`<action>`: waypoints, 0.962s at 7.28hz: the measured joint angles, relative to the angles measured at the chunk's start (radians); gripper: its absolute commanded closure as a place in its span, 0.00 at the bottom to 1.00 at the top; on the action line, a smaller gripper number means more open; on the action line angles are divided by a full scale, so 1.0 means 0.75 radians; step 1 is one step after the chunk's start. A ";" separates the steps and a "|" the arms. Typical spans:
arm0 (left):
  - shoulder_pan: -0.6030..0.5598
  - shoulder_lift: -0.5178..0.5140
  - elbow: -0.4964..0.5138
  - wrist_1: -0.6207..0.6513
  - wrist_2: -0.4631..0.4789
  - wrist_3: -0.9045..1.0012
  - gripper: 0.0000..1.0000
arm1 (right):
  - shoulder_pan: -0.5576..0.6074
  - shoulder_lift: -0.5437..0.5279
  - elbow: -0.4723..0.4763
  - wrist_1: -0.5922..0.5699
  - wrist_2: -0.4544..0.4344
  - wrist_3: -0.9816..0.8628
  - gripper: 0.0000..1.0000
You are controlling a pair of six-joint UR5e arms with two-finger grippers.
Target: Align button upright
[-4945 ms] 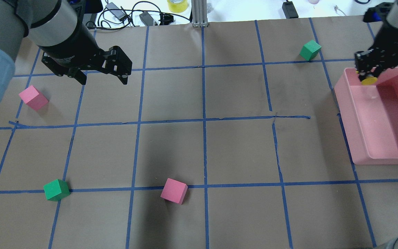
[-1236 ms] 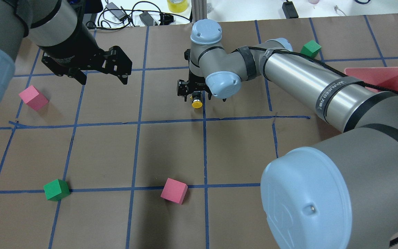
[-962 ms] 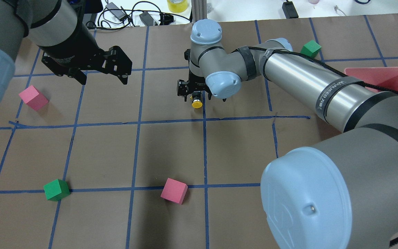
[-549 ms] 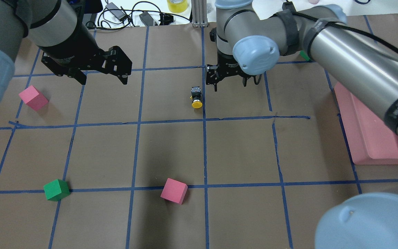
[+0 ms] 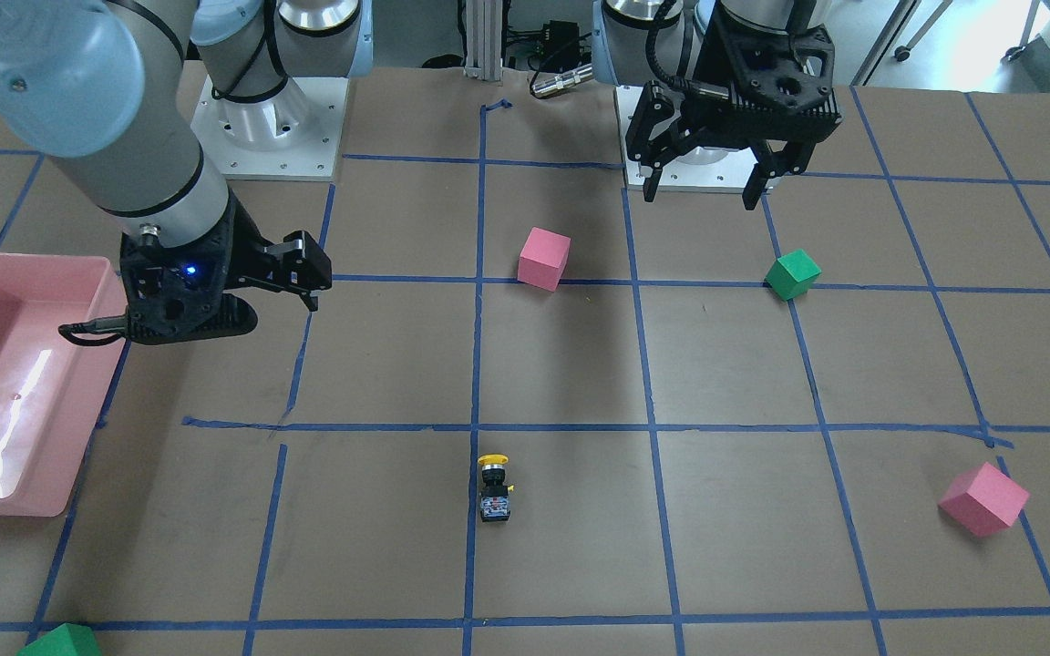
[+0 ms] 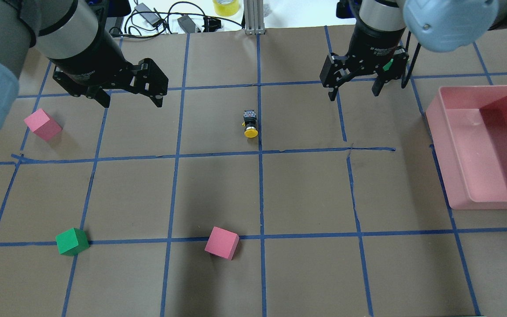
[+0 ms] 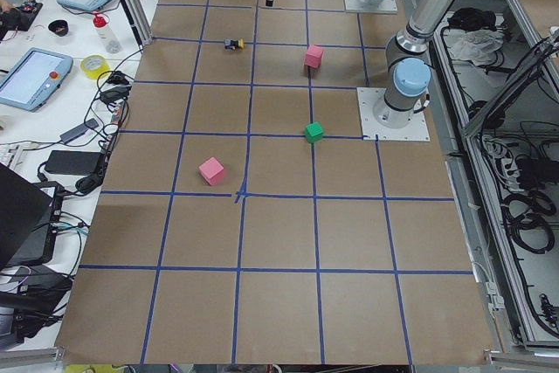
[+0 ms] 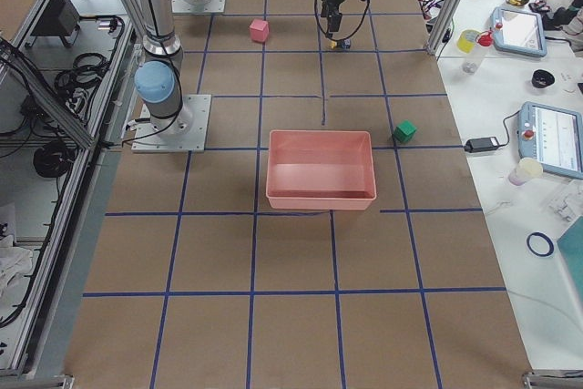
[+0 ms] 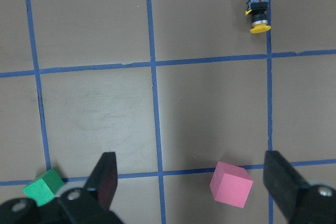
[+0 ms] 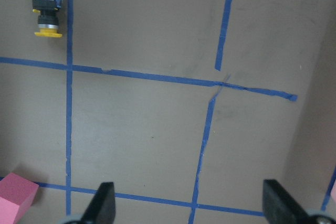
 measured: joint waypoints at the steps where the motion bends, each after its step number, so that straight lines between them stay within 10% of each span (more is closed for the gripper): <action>1: 0.000 0.000 0.000 0.000 0.000 0.000 0.00 | -0.031 -0.013 -0.006 0.039 -0.019 -0.004 0.00; 7: 0.000 0.000 0.000 -0.002 0.002 0.000 0.00 | -0.063 -0.129 -0.004 0.067 -0.046 -0.005 0.00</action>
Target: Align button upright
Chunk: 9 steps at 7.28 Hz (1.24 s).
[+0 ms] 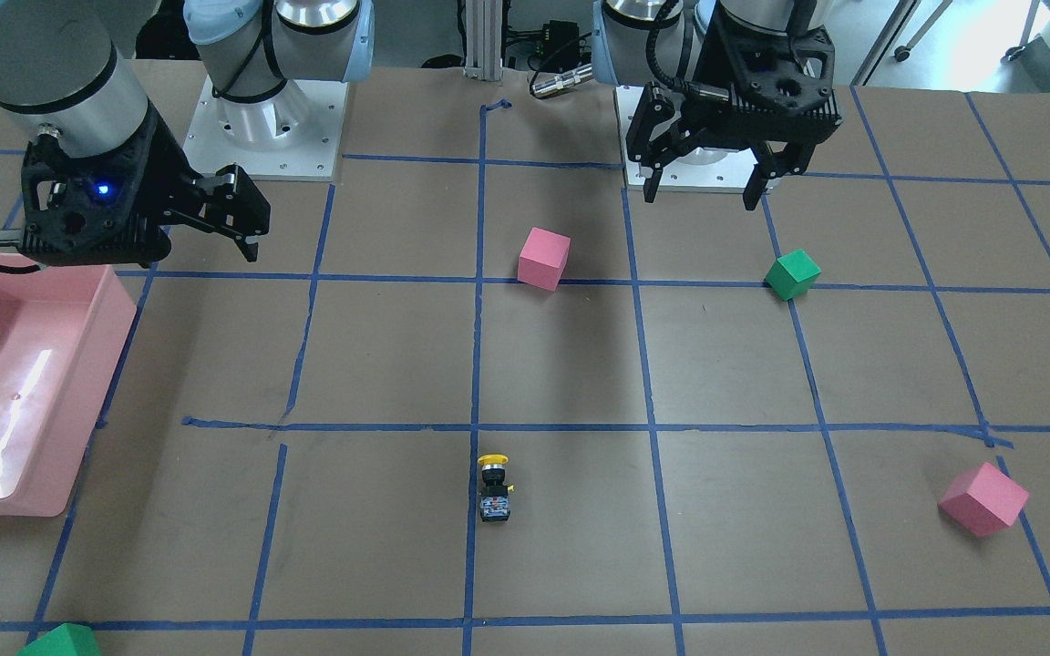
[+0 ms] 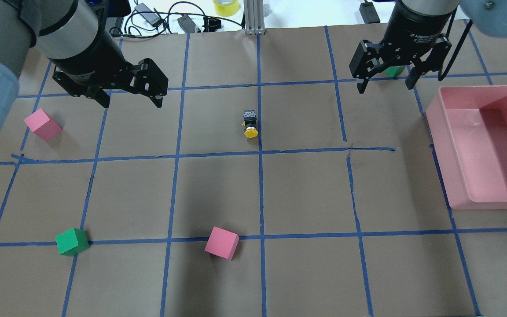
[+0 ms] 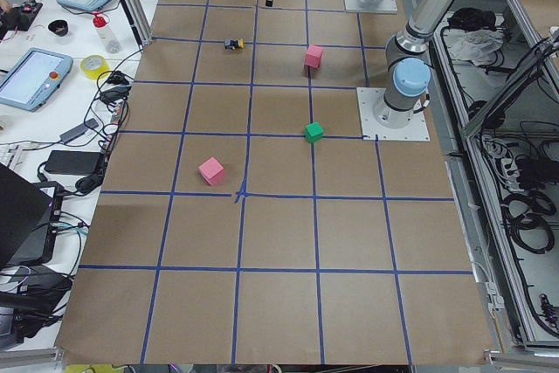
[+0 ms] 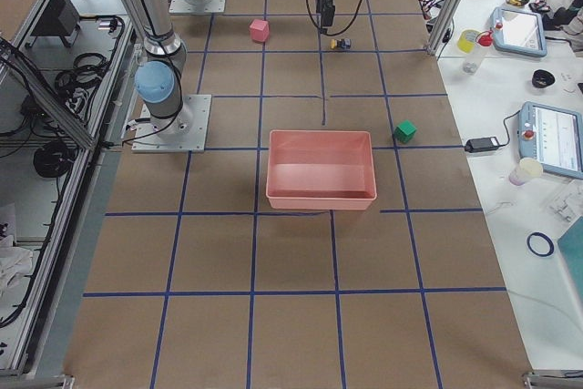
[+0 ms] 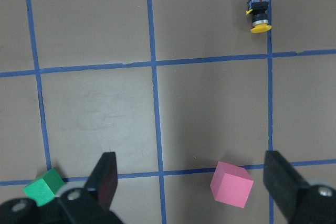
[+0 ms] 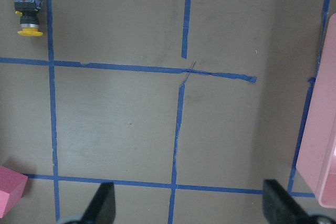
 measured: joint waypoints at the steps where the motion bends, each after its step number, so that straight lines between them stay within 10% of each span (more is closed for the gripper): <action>1: 0.000 0.000 0.000 0.000 0.000 0.000 0.00 | 0.000 -0.011 0.003 -0.002 -0.003 0.000 0.00; 4: -0.001 -0.026 -0.022 0.032 0.001 0.003 0.00 | -0.001 -0.025 0.006 -0.007 -0.005 0.000 0.00; 9: -0.003 -0.189 -0.399 0.803 0.016 0.015 0.00 | -0.002 -0.026 0.006 -0.009 -0.006 -0.006 0.00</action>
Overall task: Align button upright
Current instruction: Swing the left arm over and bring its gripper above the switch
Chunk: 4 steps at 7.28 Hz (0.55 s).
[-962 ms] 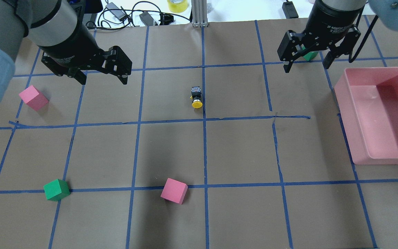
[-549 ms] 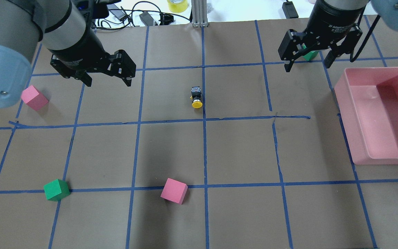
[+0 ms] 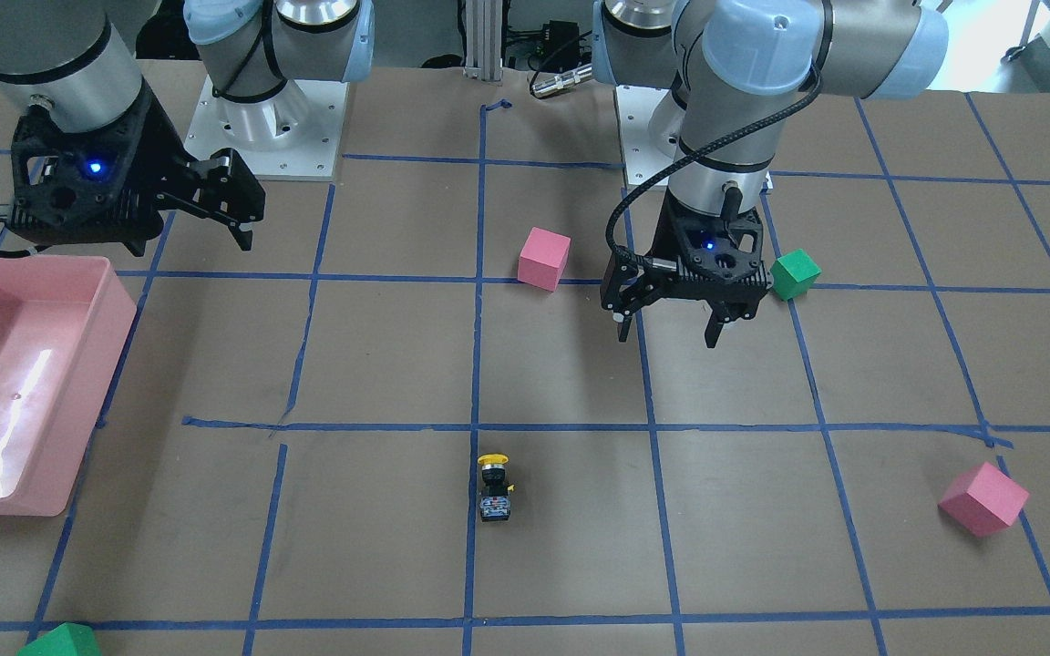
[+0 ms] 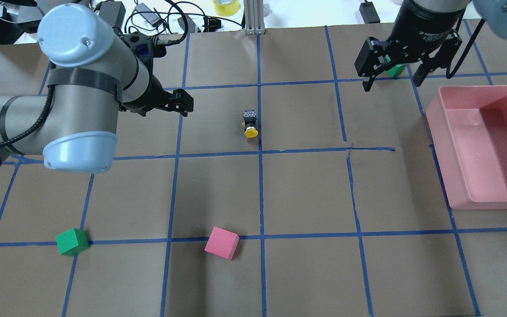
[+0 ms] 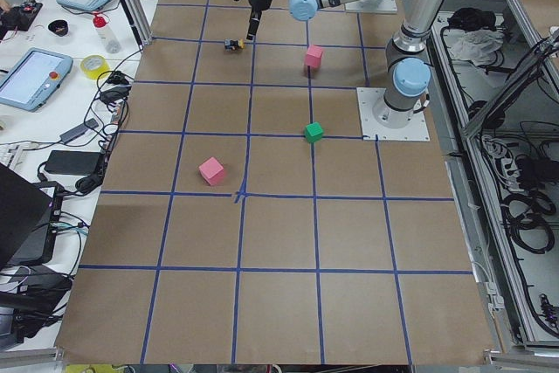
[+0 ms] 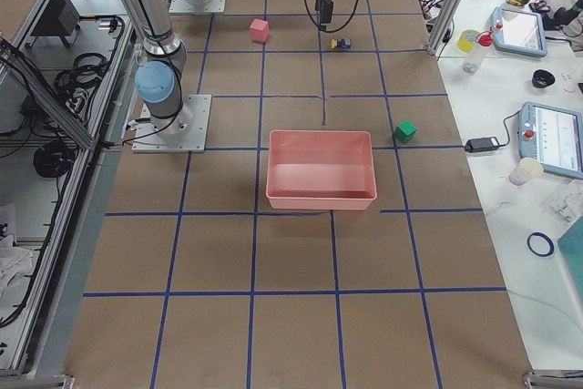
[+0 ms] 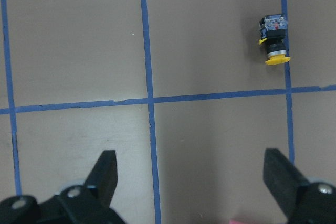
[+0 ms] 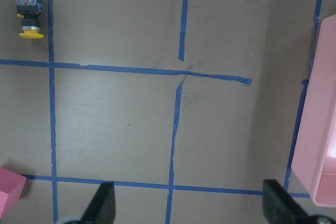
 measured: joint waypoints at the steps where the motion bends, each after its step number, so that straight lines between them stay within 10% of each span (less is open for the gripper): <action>1: 0.001 -0.034 -0.004 0.023 0.001 -0.003 0.00 | 0.000 0.000 0.000 0.001 0.000 0.001 0.00; 4: -0.032 -0.101 -0.013 0.152 0.017 -0.153 0.07 | -0.001 0.000 0.002 0.002 -0.001 0.001 0.00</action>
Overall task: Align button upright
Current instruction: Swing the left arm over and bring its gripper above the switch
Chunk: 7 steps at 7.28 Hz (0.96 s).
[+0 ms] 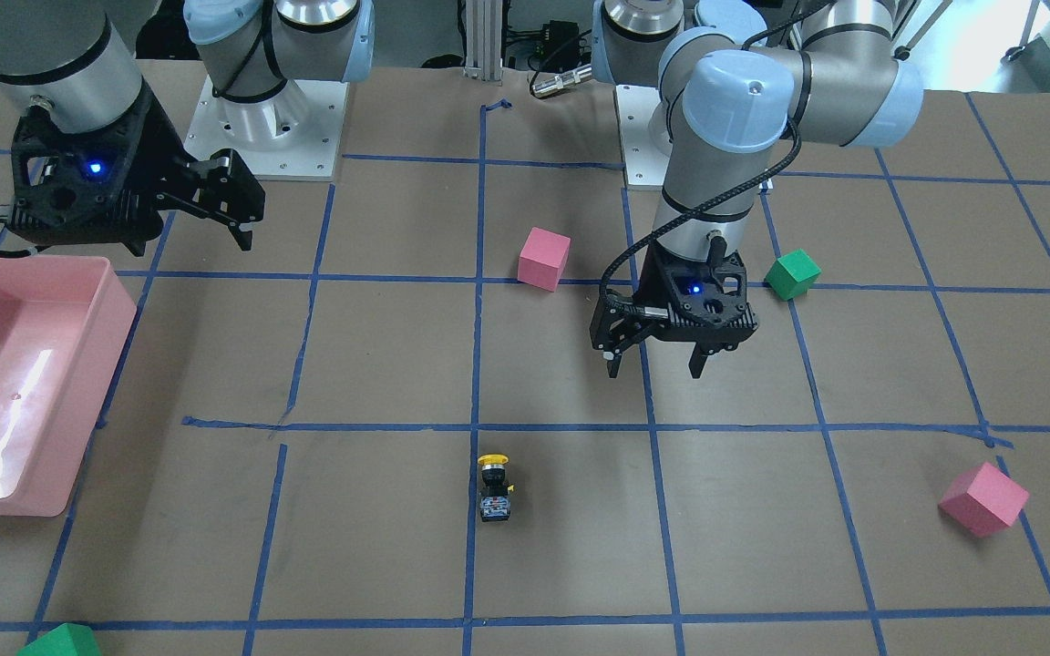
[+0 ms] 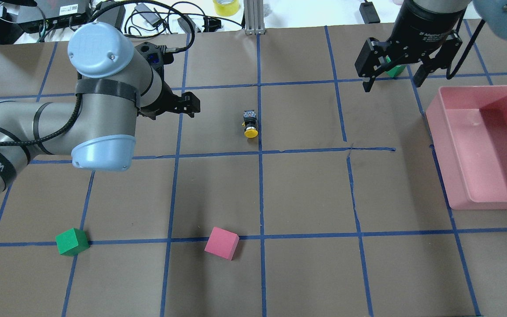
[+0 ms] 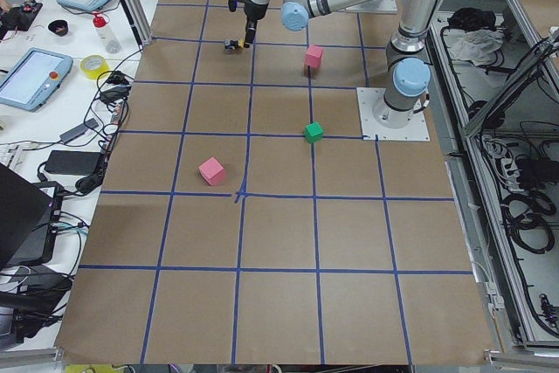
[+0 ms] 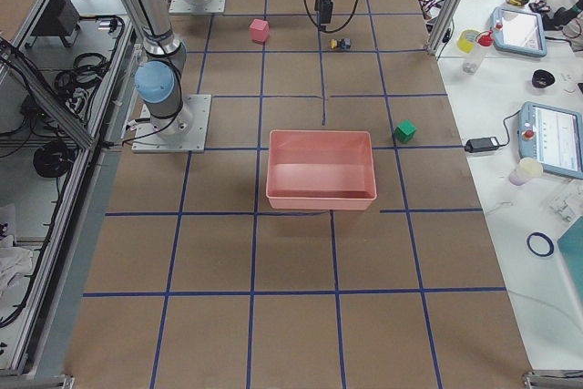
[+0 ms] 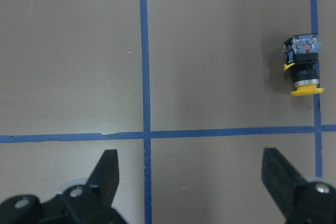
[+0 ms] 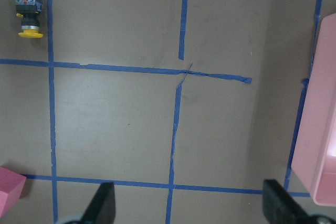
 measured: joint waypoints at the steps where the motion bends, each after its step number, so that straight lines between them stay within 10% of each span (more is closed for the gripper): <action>1: -0.043 -0.032 -0.008 0.103 0.044 -0.050 0.14 | 0.000 0.000 0.000 0.002 -0.001 0.000 0.00; 7: -0.388 -0.359 -0.090 0.701 0.295 -0.340 0.00 | -0.003 0.000 0.000 0.018 -0.078 -0.014 0.00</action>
